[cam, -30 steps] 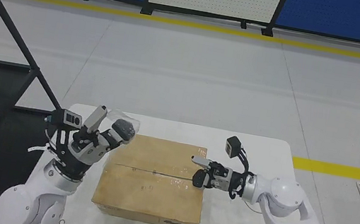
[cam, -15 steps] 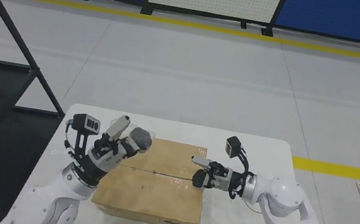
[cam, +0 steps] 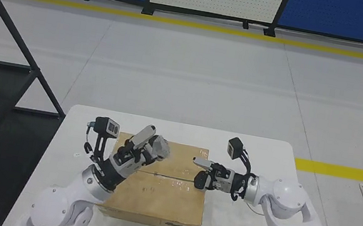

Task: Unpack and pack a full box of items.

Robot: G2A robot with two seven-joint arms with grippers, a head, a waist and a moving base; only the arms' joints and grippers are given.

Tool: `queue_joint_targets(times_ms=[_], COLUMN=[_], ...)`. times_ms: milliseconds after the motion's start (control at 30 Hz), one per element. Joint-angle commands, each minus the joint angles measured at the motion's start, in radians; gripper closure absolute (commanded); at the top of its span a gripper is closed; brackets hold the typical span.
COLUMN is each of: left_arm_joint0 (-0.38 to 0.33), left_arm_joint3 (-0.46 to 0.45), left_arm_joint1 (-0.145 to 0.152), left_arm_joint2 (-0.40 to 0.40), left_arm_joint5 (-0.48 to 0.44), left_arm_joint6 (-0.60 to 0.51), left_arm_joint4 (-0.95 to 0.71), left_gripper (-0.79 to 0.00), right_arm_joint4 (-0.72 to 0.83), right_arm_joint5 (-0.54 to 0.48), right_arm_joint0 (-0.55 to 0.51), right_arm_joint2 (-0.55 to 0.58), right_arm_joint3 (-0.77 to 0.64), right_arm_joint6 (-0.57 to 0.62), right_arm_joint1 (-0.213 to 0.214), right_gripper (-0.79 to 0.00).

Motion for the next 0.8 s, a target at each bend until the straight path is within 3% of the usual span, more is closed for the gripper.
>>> queue_joint_targets(times_ms=[0,767], left_arm_joint0=[-0.009,-0.081], left_arm_joint3=[0.011,0.071], left_arm_joint1=[-0.003,-0.022], left_arm_joint2=[0.012,0.070], left_arm_joint5=[0.007,0.047], left_arm_joint6=[0.012,0.016], left_arm_joint4=[0.010,0.026], left_gripper=[-0.785,-0.785], right_arm_joint4=[0.000,0.000], right_arm_joint5=[0.000,0.000], right_arm_joint0=[0.000,0.000], right_arm_joint2=[0.000,0.000], right_arm_joint3=[0.000,0.000], right_arm_joint6=[0.000,0.000], right_arm_joint1=[0.000,0.000], right_gripper=[-0.785,-0.785])
